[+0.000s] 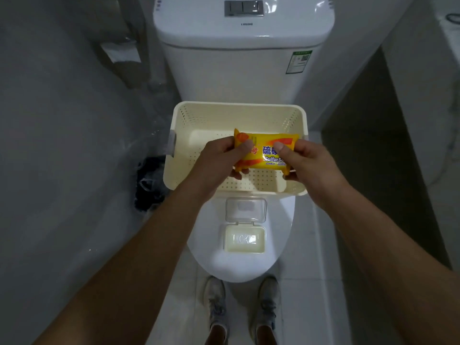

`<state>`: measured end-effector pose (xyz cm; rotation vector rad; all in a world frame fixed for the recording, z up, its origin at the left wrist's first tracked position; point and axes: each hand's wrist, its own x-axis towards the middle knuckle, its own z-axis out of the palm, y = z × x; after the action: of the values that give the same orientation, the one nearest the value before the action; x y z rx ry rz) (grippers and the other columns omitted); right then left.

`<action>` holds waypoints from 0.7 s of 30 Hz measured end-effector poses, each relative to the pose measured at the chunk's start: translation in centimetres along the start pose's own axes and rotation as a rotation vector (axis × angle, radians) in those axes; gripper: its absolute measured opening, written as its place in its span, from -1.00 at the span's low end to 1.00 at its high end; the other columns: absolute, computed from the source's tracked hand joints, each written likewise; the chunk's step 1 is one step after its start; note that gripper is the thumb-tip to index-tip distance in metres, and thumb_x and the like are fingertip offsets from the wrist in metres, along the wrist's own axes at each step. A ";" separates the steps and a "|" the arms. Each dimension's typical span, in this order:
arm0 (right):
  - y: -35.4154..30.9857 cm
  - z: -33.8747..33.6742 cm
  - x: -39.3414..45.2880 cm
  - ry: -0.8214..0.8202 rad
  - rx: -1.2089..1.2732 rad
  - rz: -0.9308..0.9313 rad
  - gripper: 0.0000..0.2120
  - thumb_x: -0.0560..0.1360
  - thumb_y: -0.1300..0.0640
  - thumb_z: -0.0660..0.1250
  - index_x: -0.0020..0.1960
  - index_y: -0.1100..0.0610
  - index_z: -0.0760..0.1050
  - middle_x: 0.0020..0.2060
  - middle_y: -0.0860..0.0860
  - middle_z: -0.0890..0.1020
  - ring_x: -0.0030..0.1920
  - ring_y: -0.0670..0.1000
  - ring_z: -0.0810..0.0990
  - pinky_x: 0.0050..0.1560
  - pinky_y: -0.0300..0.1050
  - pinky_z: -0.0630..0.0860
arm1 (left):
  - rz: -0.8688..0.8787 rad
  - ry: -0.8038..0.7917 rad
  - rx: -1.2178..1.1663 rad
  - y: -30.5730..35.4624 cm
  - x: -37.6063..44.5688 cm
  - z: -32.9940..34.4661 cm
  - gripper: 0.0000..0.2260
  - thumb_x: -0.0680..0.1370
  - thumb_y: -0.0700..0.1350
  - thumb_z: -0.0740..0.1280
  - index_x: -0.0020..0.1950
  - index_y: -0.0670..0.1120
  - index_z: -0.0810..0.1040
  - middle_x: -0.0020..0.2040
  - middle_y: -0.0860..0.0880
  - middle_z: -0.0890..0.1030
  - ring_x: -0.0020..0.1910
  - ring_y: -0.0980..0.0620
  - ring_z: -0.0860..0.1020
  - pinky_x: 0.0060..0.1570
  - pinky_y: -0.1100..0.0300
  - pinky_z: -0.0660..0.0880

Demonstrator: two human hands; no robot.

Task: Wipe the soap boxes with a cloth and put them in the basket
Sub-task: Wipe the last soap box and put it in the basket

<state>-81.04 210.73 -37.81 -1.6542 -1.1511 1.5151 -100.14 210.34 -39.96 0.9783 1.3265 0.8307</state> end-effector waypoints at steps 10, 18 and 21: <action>2.1 -0.5 -2.8 -0.129 0.219 0.121 -0.78 0.59 0.03 0.34 0.13 0.12 0.61 -0.07 0.09 0.72 -0.20 0.02 0.67 -0.18 -0.17 0.62 | -0.015 0.012 -0.058 -1.2 -2.6 0.5 -0.79 0.57 0.01 0.38 0.04 -0.12 0.66 -0.17 -0.11 0.67 -0.33 0.02 0.58 -0.29 0.14 0.56; 6.5 0.2 -5.3 -0.150 0.180 0.183 -0.88 0.56 0.18 0.38 0.09 0.11 0.62 -0.06 0.09 0.73 -0.15 0.02 0.71 -0.18 -0.19 0.61 | -0.041 0.106 0.056 -6.2 -5.8 1.4 -0.92 0.57 -0.08 0.40 0.01 -0.04 0.64 -0.12 -0.05 0.68 -0.25 0.08 0.64 -0.21 0.09 0.60; 8.5 0.7 -6.3 -0.124 0.157 0.237 -0.89 0.55 0.21 0.39 0.07 0.12 0.62 -0.03 0.12 0.72 -0.15 0.01 0.72 -0.17 -0.16 0.63 | -0.089 0.132 0.042 -8.4 -7.1 1.9 -0.87 0.56 -0.08 0.41 0.07 -0.08 0.64 -0.03 -0.10 0.69 -0.16 0.04 0.66 -0.19 0.12 0.61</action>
<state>-79.92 201.32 -42.51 -1.6541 -0.8961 1.8295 -99.34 200.39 -44.98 0.9023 1.4948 0.8130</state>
